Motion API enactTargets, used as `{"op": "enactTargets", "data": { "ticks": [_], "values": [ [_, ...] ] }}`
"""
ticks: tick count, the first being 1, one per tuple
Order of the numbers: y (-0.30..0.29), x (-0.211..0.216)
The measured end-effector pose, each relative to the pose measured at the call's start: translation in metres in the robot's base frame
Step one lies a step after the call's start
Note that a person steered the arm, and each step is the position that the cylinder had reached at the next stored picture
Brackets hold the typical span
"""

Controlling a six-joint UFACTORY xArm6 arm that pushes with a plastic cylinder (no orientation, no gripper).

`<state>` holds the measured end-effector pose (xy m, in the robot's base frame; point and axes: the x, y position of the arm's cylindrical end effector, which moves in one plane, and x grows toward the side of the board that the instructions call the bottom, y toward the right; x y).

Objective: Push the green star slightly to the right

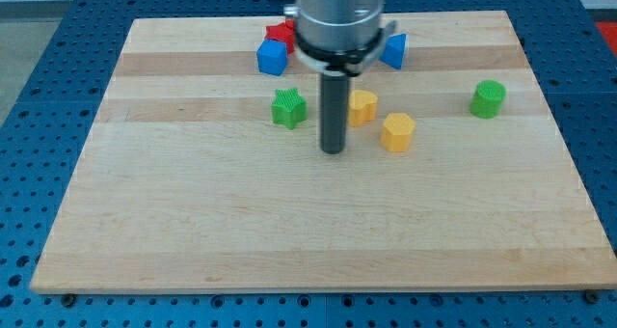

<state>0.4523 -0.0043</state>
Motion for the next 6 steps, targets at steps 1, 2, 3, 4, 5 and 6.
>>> {"op": "enactTargets", "data": {
  "ticks": [1, 2, 3, 4, 5, 6],
  "values": [
    [-0.047, 0.0],
    [-0.087, -0.012],
    [-0.103, -0.041],
    [-0.103, -0.07],
    [-0.09, -0.085],
    [-0.069, -0.085]
  ]
}}
